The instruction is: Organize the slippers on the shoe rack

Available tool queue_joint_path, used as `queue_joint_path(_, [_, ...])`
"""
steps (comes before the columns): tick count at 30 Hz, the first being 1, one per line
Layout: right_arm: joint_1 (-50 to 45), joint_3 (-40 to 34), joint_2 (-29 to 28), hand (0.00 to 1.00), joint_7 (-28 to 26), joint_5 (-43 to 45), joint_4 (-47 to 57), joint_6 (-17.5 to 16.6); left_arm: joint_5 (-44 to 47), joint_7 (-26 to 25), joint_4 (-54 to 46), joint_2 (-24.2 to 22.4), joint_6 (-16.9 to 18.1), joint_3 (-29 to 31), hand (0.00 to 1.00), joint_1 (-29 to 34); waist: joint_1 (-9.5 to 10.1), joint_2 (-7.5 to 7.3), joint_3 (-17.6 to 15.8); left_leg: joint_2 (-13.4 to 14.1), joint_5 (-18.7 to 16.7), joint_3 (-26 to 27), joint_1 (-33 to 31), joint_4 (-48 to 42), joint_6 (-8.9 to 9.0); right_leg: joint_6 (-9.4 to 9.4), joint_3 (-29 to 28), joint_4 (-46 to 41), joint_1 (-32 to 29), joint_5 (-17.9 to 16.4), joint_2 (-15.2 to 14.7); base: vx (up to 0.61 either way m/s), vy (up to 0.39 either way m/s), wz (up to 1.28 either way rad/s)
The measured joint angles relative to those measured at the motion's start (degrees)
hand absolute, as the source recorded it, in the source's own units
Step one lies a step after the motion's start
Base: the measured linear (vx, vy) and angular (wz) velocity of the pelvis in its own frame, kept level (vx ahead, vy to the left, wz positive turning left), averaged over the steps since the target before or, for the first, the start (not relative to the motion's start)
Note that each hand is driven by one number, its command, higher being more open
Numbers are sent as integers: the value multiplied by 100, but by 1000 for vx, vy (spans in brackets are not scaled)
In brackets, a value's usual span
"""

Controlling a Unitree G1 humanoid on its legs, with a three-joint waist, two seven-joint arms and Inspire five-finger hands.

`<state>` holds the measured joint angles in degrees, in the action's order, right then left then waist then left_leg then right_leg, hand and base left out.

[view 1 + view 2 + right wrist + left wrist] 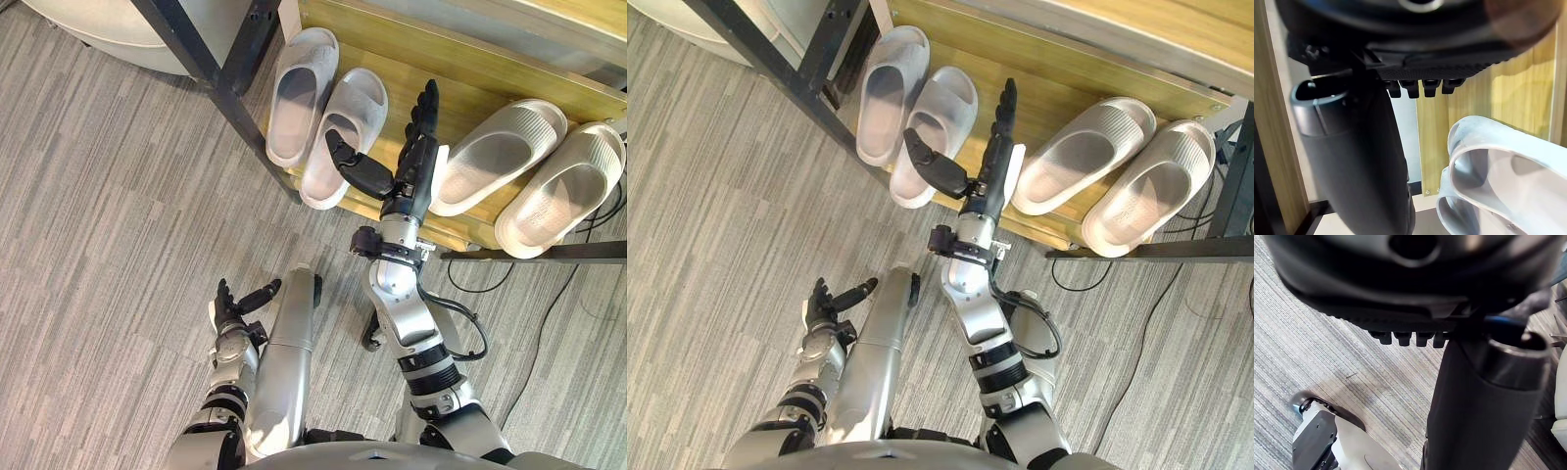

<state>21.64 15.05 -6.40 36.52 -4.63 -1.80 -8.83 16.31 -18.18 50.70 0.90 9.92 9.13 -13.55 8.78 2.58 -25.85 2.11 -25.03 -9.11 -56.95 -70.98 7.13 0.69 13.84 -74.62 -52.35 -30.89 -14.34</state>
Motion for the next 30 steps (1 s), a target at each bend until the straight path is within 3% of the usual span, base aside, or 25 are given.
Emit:
queue_joint_path(9, [-9, 8, 1, 100, -160, 70, 0, 0, -1, 118, -7, 14, -9, 132, 100, 0, -15, -104, -60, 8, -1, 10, 1, 6, 0, -2, -6, 7, -2, 0, 3, 28, -27, 0])
queue_joint_path(19, [-371, 489, 162, 100, -1078, 1508, -242, -24, -1, 134, 10, 90, -51, 342, 100, -5, -102, -279, -156, 33, -1, 36, 75, 67, 0, -20, -18, 72, 50, 10, 25, 3, -3, 0])
queue_joint_path(30, [-362, 568, 167, 100, -1264, 1608, -417, -146, 1, 141, 26, 140, -53, 371, 100, 15, -156, -340, -148, 39, 0, 42, 120, 81, 0, -27, -14, 92, 95, 14, 25, 3, -3, 0])
